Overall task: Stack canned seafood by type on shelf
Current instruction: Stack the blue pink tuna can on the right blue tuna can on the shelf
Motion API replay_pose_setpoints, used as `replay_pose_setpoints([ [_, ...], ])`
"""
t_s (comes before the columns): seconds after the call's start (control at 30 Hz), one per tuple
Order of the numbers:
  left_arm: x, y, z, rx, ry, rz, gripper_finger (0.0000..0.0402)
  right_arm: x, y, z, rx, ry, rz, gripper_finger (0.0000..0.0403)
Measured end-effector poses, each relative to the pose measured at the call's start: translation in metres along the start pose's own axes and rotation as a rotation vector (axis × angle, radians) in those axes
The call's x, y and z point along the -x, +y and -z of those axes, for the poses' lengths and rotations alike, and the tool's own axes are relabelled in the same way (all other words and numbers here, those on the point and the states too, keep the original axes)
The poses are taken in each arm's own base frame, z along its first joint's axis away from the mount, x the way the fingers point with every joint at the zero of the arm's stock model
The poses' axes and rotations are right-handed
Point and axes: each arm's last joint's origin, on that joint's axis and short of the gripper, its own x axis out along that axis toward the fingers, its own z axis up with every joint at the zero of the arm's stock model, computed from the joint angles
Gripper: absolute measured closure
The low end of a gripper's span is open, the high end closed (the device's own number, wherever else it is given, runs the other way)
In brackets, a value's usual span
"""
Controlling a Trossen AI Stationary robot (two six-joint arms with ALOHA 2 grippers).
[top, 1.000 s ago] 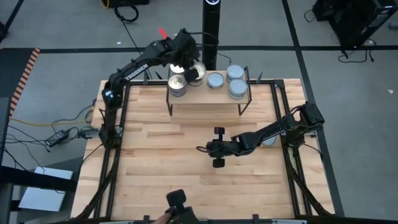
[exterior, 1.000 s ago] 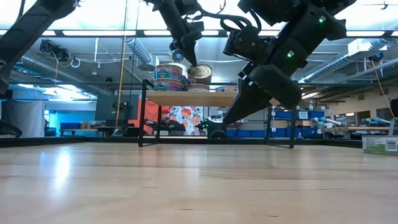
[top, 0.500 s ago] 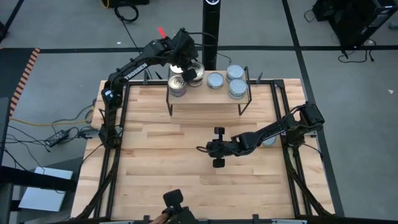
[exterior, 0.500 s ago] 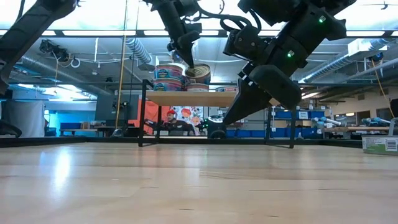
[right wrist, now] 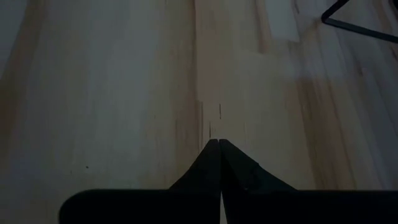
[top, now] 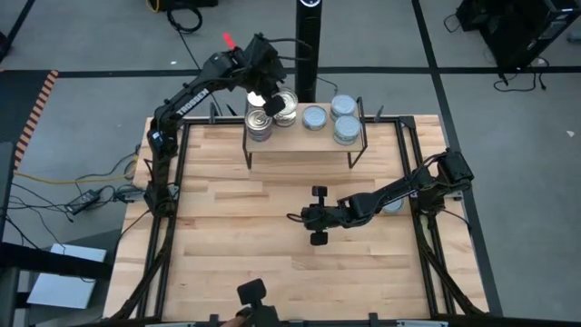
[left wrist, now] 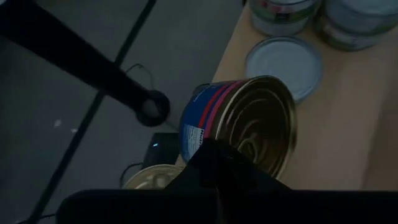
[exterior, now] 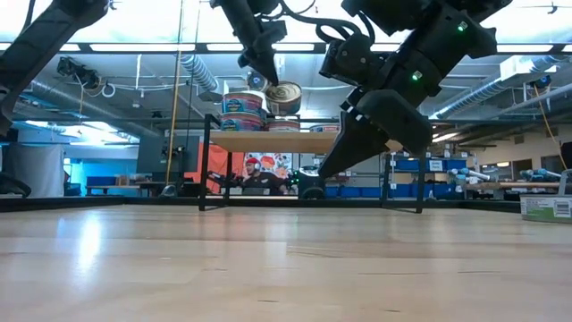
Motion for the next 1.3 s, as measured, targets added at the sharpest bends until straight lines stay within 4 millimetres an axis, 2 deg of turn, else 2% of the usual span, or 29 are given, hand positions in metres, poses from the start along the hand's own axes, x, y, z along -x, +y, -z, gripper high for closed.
replay_pose_setpoints([
  [0.2, 0.0, -0.002, 0.002, 0.027, 0.017, 0.051, 0.0401, 0.0, 0.0, 0.0, 0.001, -0.001, -0.003, 0.0398],
  [0.3, -0.007, -0.003, 0.006, 0.035, 0.049, 0.059, 0.0401, 0.0, 0.0, 0.0, 0.001, -0.003, -0.003, 0.0398],
  [0.47, -0.017, -0.003, 0.009, 0.031, 0.073, 0.028, 0.0401, 0.0, 0.0, -0.001, 0.0, -0.006, -0.003, 0.0398],
  [0.7, -0.021, -0.003, 0.009, 0.024, 0.073, 0.021, 0.0401, 0.0, 0.0, -0.001, 0.007, -0.006, -0.003, 0.0398],
  [1.03, -0.045, -0.005, 0.011, 0.022, 0.124, 0.028, 0.0393, 0.0, 0.0, -0.001, 0.008, -0.006, -0.007, 0.0398],
  [1.3, -0.039, -0.007, 0.002, -0.007, 0.064, -0.021, 0.0364, 0.0, 0.0, -0.001, 0.01, -0.006, -0.007, 0.0398],
])
